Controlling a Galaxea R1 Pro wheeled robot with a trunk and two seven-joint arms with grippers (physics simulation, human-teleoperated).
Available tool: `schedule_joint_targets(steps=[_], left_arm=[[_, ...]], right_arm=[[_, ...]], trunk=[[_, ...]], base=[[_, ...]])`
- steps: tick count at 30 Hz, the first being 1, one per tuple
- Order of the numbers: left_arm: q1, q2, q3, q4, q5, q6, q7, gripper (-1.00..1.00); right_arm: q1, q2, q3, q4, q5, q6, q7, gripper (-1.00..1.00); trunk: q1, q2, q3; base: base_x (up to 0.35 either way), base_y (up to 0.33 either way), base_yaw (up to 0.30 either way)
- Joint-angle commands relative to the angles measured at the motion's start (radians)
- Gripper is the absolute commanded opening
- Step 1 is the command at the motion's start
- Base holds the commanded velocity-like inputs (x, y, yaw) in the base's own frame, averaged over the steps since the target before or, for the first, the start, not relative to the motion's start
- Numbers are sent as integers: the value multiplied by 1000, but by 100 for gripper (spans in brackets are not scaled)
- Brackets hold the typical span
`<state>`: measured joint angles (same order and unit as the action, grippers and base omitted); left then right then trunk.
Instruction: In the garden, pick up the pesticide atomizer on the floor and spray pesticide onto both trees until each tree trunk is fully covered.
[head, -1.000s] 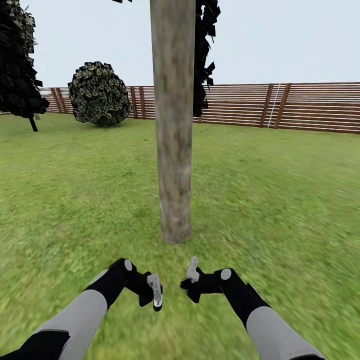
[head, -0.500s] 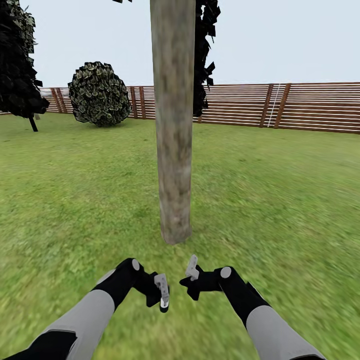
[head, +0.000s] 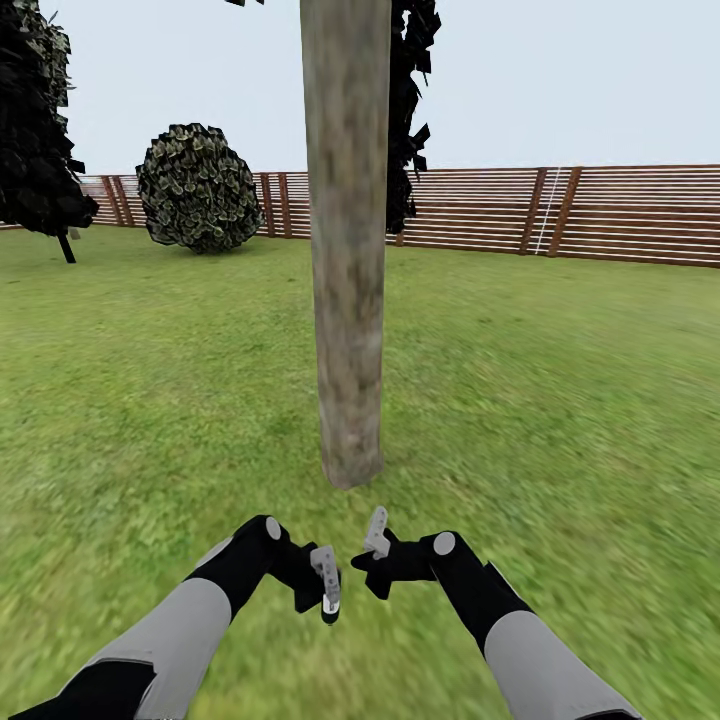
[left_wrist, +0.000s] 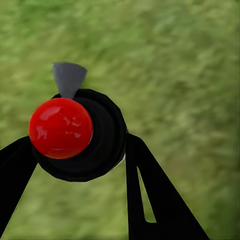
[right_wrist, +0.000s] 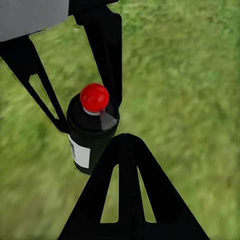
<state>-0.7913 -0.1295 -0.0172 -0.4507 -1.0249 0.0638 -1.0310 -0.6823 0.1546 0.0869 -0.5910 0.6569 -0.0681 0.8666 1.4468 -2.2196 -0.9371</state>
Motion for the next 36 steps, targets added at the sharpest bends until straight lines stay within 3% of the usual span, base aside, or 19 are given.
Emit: schedule_joint_targets(steps=[1, 20, 25, 36], left_arm=[[-4, 0, -1, -3, -1, 8, -4, -100], [-19, 0, -2, -2, 2, 8, -8, -100], [-19, 1, -36, -2, 3, 10, -9, -100], [-19, 0, -41, -3, 5, 10, -9, -100]], right_arm=[[0, 0, -1, -1, 10, -7, 2, -100], [0, 0, 0, -1, 12, -9, 5, -100], [0, 0, 0, -1, 13, -10, 5, -100], [0, 0, 1, -1, 21, -10, 8, -100]], trunk=[[0, 0, -1], [0, 0, -1], [0, 0, -1], [0, 0, -1]], base=[[0, 0, 0], [0, 0, 0], [0, 0, 0], [0, 0, 0]])
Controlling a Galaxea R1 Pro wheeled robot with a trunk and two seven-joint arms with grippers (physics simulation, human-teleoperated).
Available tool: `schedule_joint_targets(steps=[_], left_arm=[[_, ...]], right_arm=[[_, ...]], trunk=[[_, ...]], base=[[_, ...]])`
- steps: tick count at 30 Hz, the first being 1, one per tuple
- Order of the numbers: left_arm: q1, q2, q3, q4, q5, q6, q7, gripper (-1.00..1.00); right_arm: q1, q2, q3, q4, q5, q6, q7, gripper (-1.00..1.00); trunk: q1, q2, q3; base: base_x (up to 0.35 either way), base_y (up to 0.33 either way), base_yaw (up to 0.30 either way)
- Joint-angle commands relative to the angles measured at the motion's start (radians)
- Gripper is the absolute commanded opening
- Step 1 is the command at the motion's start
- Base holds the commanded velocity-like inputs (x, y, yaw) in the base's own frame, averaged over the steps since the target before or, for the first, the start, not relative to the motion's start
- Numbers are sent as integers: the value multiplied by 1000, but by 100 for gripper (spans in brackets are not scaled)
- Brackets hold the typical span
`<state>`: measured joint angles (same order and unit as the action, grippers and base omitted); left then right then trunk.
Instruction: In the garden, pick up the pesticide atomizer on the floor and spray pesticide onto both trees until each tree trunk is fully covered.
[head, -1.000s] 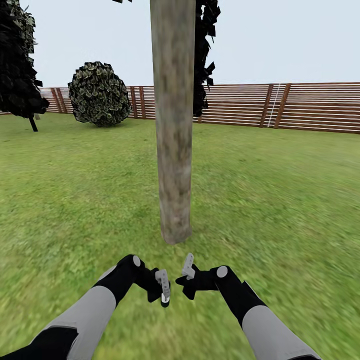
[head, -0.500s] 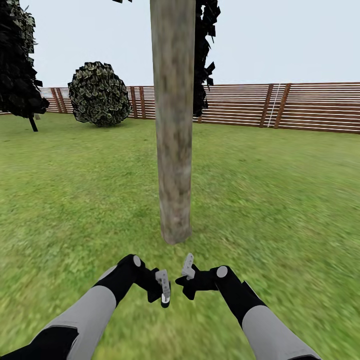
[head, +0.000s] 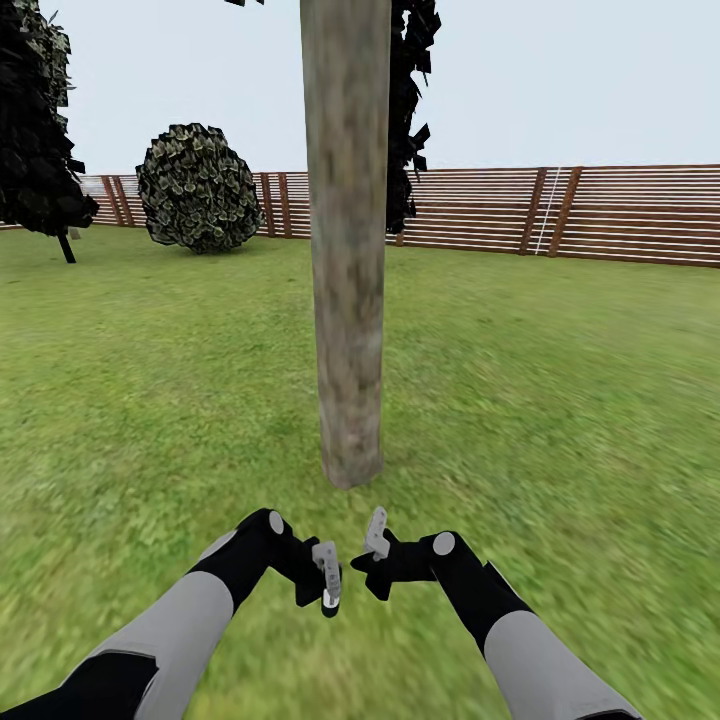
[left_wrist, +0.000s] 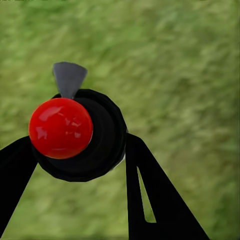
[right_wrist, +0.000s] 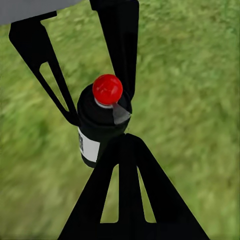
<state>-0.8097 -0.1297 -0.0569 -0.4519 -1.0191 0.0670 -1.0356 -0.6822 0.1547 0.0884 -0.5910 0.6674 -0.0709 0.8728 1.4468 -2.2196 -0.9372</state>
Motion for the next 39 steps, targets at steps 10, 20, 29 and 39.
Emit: schedule_joint_targets(steps=[10, 20, 29, 39], left_arm=[[0, -6, 4, 4, 9, 3, -3, -100], [1, -8, 6, 7, 11, 2, 0, -100], [4, -10, 9, 6, 14, -1, 6, -100], [6, -16, 9, 7, 72, -4, 9, -100]], right_arm=[[0, 0, -1, -1, 11, -7, 2, -100], [0, 0, -1, -1, 15, -7, 2, -100], [0, 0, -1, -1, 15, -8, 2, -100], [0, 0, -1, -1, 15, -8, 2, -100]], trunk=[[0, 0, -1], [0, 0, -1], [0, 0, -1], [0, 0, -1]], base=[[0, 0, 0], [0, 0, 0], [0, 0, 0], [0, 0, 0]])
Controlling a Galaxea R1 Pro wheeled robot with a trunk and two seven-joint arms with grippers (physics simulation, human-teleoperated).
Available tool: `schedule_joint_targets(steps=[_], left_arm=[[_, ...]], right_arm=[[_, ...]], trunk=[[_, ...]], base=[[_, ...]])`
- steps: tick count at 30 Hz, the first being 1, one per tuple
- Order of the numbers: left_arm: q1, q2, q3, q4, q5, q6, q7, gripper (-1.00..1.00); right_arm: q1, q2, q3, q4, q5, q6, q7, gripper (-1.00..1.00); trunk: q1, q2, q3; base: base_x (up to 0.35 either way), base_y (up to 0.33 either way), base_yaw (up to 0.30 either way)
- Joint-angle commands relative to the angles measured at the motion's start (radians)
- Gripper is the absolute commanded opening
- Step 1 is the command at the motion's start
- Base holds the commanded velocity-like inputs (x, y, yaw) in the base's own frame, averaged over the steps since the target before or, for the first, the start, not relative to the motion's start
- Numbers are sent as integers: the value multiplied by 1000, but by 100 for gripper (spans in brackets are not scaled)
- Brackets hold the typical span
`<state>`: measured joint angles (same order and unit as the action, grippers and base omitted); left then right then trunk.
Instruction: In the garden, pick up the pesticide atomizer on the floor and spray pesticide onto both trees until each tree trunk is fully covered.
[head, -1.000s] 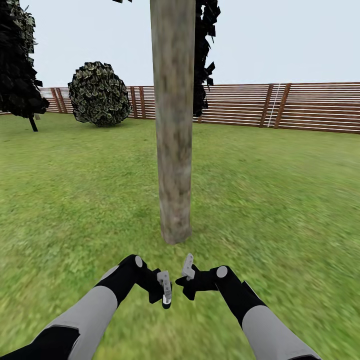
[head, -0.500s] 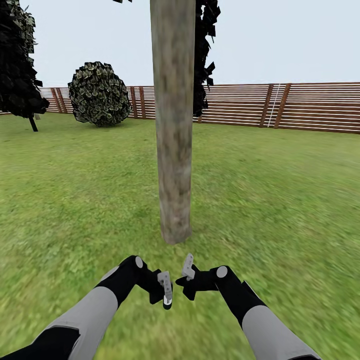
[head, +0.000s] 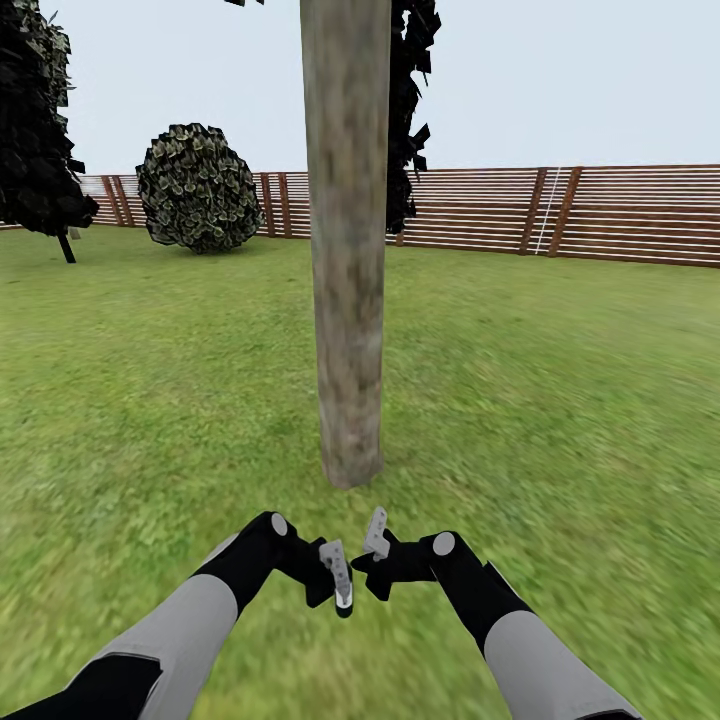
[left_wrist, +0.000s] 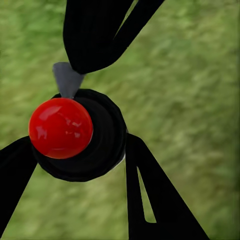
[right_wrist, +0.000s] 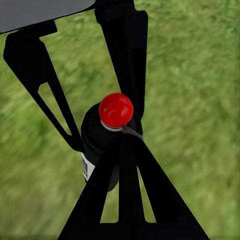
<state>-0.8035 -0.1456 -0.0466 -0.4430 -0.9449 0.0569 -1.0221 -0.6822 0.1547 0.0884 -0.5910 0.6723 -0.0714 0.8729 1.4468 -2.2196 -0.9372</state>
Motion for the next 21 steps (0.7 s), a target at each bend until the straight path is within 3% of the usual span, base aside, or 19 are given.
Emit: schedule_joint_targets(steps=[1, 21], left_arm=[[0, 0, -1, -2, 0, 6, -4, -100], [0, -12, 2, 3, 2, 6, -3, -100]], right_arm=[[0, 0, -1, -1, 10, -8, 2, -100], [0, 0, -1, -2, 10, -8, 1, -100]], trunk=[[0, 0, -1], [0, 0, -1]], base=[[0, 0, 0], [0, 0, 0]])
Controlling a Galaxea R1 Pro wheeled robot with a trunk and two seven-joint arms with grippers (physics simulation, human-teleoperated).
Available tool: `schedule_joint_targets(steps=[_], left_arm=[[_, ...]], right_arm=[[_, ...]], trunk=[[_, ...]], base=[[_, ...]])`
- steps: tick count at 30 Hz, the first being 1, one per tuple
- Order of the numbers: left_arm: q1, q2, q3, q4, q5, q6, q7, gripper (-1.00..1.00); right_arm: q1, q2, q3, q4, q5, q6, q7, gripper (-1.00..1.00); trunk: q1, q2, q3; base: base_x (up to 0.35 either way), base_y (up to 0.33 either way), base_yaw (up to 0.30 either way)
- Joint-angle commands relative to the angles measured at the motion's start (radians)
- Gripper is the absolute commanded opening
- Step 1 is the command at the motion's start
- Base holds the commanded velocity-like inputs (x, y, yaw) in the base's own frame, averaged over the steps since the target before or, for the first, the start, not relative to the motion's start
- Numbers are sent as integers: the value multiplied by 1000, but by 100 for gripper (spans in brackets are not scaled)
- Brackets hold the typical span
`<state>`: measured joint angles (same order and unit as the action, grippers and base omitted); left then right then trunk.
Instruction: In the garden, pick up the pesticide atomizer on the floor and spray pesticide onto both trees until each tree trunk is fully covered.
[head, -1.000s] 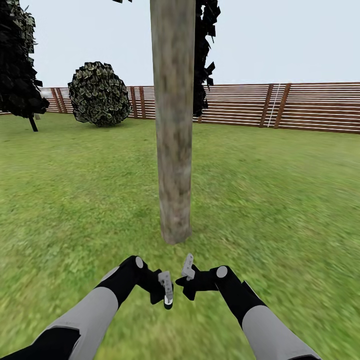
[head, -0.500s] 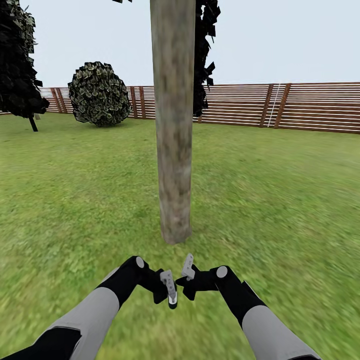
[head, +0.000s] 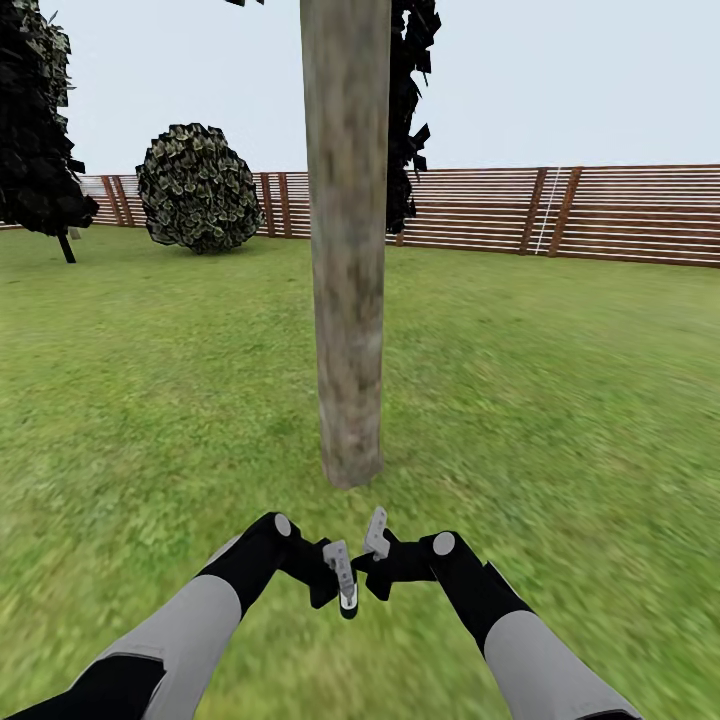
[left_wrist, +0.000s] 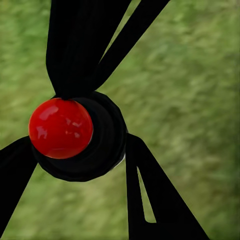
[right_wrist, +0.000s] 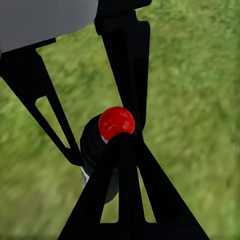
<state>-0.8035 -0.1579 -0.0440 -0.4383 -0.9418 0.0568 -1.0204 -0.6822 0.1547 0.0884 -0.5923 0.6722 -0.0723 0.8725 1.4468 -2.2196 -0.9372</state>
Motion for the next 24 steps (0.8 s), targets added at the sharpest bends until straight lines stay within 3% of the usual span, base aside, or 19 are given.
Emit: schedule_joint_targets(steps=[1, 4, 8, 11, 24], left_arm=[[0, 0, -1, -2, -1, 6, -4, -100], [0, 0, 1, -2, 3, 6, -4, -100], [0, 1, 0, -1, 56, 4, -6, -100], [0, 1, -1, -1, 75, 3, -6, -100], [0, 11, -8, 1, 80, 3, -5, -100]], right_arm=[[0, 0, -1, -1, 10, -7, 2, -100], [0, 0, -1, -1, 10, -7, 2, -100], [0, 0, -1, 0, 10, -7, 2, -100], [0, 0, -1, 0, 10, -7, 2, -100], [0, 0, -1, 0, 10, -7, 2, -100]], trunk=[[0, 0, -1], [0, 0, -1], [0, 0, -1], [0, 0, -1], [0, 0, -1]], base=[[0, 0, 0], [0, 0, 0], [0, 0, 0], [0, 0, 0], [0, 0, 0]])
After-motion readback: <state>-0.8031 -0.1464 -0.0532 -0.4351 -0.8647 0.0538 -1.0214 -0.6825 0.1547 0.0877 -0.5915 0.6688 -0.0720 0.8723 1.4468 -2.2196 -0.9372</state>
